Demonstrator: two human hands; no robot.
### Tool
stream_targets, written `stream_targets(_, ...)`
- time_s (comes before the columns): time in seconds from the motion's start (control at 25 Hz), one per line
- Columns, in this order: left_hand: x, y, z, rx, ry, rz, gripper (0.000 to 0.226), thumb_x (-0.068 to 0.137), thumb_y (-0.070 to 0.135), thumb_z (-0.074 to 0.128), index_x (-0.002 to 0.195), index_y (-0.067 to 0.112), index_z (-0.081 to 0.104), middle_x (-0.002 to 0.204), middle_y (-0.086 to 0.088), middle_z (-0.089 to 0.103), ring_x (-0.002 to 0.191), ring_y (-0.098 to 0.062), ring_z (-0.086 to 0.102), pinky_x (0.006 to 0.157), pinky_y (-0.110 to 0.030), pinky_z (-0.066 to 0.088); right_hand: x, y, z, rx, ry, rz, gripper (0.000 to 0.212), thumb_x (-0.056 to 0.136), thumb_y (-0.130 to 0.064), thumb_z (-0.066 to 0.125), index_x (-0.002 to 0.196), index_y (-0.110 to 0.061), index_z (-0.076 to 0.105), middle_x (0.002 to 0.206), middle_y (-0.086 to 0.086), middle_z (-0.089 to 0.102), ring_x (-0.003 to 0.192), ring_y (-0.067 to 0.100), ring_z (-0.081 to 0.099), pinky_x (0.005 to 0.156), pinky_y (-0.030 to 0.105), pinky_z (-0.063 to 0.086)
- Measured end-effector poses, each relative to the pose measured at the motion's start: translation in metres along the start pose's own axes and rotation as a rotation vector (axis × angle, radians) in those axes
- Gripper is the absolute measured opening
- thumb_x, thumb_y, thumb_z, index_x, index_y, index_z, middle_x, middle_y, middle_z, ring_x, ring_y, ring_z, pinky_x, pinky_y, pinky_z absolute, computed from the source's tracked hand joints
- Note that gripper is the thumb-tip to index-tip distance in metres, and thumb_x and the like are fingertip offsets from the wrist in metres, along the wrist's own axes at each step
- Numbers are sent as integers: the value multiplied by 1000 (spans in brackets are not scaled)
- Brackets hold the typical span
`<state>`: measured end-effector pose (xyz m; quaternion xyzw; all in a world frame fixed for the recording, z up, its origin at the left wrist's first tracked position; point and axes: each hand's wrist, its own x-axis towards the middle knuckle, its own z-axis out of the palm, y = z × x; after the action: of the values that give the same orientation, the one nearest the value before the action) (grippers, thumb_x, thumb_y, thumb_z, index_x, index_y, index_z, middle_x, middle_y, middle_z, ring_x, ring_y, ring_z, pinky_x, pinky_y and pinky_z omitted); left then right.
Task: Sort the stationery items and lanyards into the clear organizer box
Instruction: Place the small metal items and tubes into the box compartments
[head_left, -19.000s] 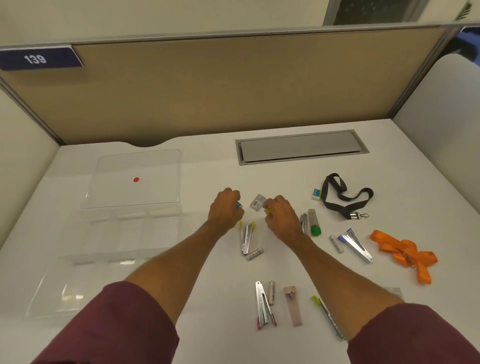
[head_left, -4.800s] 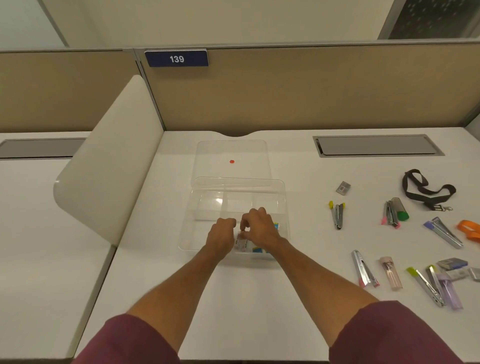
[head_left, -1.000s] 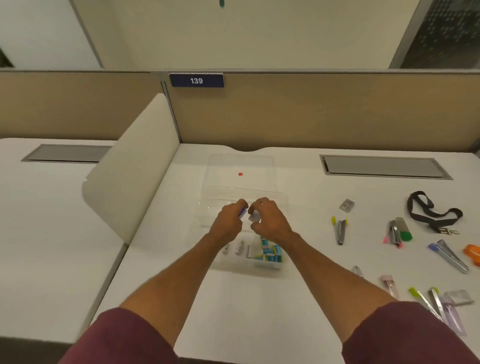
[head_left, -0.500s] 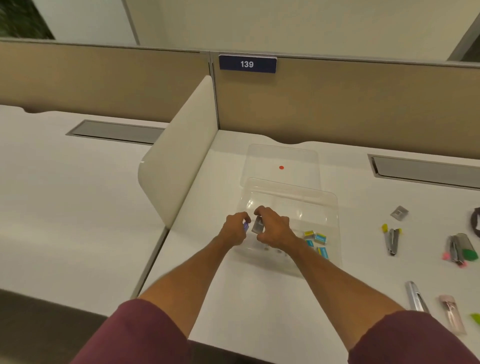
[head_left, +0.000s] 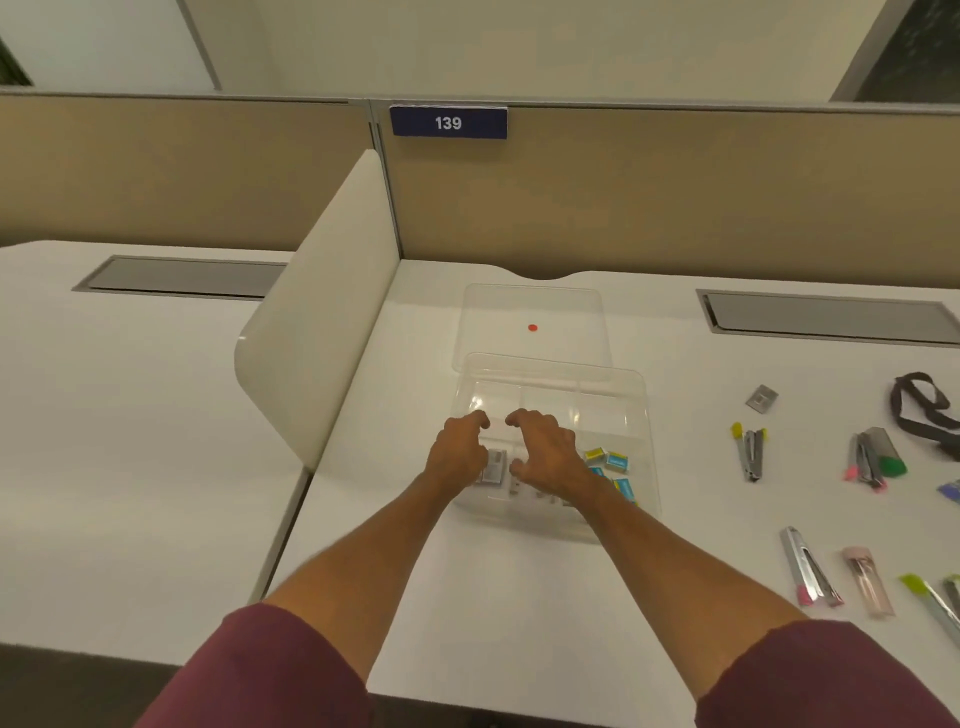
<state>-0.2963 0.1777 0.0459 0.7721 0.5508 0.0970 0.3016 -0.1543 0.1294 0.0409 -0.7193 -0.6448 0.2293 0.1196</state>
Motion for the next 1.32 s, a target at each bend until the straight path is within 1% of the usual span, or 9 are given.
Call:
stream_targets(0.24,8,60,29,79,-18,172,38,90,15,56,127,12,49,129,-8,56,121,-24,50,96,-36,44,-36,60,-32,-15,199,173,51,85,-18,56,134,-17,44,140,2,45,127,26,40,102,42,33)
stream_targets(0.44,7,139,80,104,-132,302,41,89,20,58,128,13,48,129,-10,54,123,-25,45,98,-36,41,-85,133,-60,-19,295,307,50,86,-21,57,135,-19,46,141,3,43,128,25,40,101,42,35)
stream_targets(0.56,4,182,115,130,-189,359,42,90,23,57,130,13,47,131,-10,52,125,-26,44,100,-36,39,-118,177,-75,-37,316,388,47,87,-22,55,133,-19,48,139,0,44,127,23,41,98,38,37)
stream_targets(0.8,-12,258,194,163,-303,451,45,91,25,57,133,16,45,136,-7,48,130,-25,41,104,-36,39,-182,266,-101,13,308,559,42,86,-19,57,128,-18,51,138,5,44,127,26,40,101,42,37)
stream_targets(0.96,-19,295,242,178,-353,521,43,91,23,57,131,15,46,137,-5,47,129,-23,42,102,-34,38,-219,329,-115,-42,319,694,34,91,-23,56,125,-20,55,137,6,44,126,25,41,99,39,40)
stream_targets(1.16,-11,332,283,206,-374,525,43,91,23,57,132,14,46,138,-6,46,129,-23,41,101,-35,41,-251,397,-130,-91,314,862,28,97,-21,45,123,-22,56,130,9,44,118,27,43,85,28,45)
stream_targets(1.24,-5,343,293,214,-366,515,43,91,23,57,132,14,46,139,-6,45,130,-23,40,103,-36,40,-259,419,-130,-107,212,866,32,95,-14,42,124,-20,54,135,11,42,108,28,40,65,17,32)
stream_targets(1.28,-3,346,297,215,-363,508,43,92,23,57,132,14,46,139,-6,45,131,-23,39,104,-36,39,-261,425,-131,-98,172,865,34,94,-11,42,125,-18,54,136,12,42,103,28,37,61,18,26)
stream_targets(1.32,-1,349,300,217,-360,501,43,92,23,57,132,14,46,140,-6,44,131,-23,39,103,-36,39,-262,431,-131,-107,151,840,33,94,-9,41,124,-15,53,136,11,44,103,28,37,65,21,31)
